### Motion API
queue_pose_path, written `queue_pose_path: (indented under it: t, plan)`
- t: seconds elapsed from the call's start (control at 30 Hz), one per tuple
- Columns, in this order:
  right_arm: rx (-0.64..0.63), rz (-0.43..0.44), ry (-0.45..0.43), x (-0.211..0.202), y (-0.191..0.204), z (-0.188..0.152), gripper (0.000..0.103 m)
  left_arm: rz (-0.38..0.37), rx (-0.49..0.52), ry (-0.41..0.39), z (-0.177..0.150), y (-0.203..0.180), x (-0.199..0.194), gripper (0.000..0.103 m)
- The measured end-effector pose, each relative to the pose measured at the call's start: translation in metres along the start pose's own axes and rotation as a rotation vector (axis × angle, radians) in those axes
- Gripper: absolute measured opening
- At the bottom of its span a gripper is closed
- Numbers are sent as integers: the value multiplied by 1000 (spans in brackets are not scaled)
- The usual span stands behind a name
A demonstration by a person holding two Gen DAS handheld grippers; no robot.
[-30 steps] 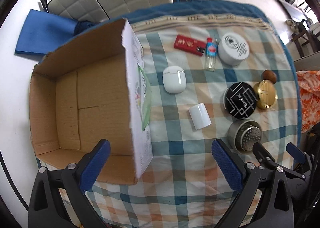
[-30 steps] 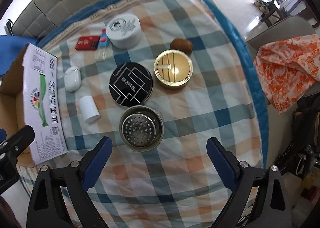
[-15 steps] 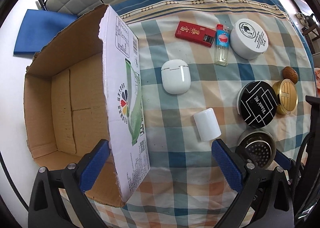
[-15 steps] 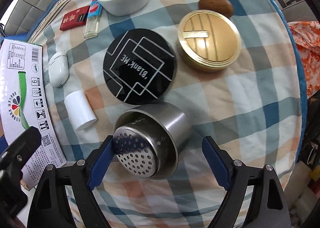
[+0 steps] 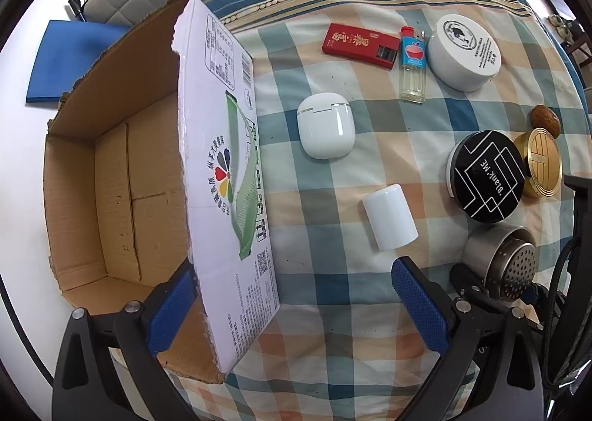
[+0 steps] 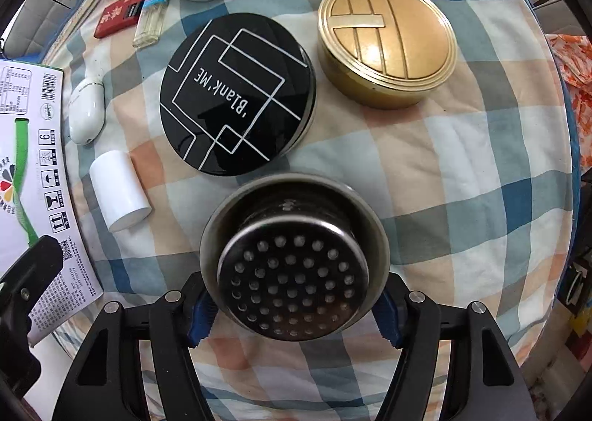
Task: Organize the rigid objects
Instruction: 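Grasp the silver canister with the right tool while the left tool approaches the black compact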
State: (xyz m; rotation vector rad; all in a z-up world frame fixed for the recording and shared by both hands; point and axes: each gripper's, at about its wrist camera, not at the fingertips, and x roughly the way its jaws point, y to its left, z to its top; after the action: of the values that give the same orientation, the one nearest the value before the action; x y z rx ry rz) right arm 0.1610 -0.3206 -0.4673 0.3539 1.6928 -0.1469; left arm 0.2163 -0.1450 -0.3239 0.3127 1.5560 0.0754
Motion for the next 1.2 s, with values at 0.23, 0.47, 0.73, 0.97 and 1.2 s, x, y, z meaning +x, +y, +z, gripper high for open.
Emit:
queue_pose_path:
  t: [0.23, 0.47, 0.73, 0.97, 1.2]
  plan:
    - [33, 8, -21, -28, -53, -3, 70, -35, 19, -115, 4, -7, -44, 103]
    - [28, -36, -85, -91, -70, -7, 64, -268, 52, 24, 36, -59, -21, 103]
    - [85, 87, -17, -73, -98, 3, 54, -311, 149, 130, 57, -100, 20, 103]
    - [111, 116, -10, -69, -139, 6, 69, -274, 197, 143, 72, -124, 37, 103]
    - [114, 105, -18, -103, -161, 19, 70, -306, 186, 167, 77, -121, 55, 72]
